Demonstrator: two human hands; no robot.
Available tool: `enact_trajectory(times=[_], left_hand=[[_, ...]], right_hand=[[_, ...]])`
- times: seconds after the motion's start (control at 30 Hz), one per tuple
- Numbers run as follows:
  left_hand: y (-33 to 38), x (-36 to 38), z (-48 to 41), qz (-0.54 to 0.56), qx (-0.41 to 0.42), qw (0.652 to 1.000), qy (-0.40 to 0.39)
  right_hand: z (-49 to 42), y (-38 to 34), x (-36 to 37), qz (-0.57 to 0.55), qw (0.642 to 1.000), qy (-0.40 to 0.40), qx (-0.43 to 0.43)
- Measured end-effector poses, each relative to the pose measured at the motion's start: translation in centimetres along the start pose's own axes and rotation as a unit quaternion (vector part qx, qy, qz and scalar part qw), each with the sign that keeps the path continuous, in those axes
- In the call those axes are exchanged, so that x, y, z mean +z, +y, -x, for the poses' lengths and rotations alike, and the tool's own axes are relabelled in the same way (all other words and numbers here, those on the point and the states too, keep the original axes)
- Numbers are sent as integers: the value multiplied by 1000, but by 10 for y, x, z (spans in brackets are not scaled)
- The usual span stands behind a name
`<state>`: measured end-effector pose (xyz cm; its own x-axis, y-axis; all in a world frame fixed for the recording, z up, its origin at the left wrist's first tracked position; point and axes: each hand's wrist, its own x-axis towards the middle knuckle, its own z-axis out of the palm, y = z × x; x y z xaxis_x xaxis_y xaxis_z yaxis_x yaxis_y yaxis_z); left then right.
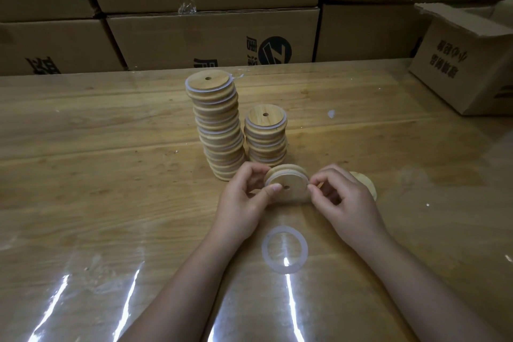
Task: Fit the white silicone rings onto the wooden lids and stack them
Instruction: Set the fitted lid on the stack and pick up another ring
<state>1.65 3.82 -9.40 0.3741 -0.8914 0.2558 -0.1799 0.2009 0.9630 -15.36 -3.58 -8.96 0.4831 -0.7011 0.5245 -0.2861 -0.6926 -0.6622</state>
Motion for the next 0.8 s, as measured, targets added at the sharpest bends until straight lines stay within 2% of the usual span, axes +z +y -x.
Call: enact_trajectory(times=[0.47, 0.6, 0.7, 0.8], left_hand=[[5, 4, 5, -137, 31, 990, 15], [8, 7, 4, -19, -11, 1000, -2], [12, 4, 2, 71, -34, 997, -2], [13, -1, 1, 111, -46, 993, 1]], right_hand=[[-1, -2, -1, 54, 995, 50, -60], [-2, -2, -1, 6, 998, 47, -33], [1, -1, 2, -57, 998, -10, 12], [4, -1, 6, -83, 994, -62, 23]])
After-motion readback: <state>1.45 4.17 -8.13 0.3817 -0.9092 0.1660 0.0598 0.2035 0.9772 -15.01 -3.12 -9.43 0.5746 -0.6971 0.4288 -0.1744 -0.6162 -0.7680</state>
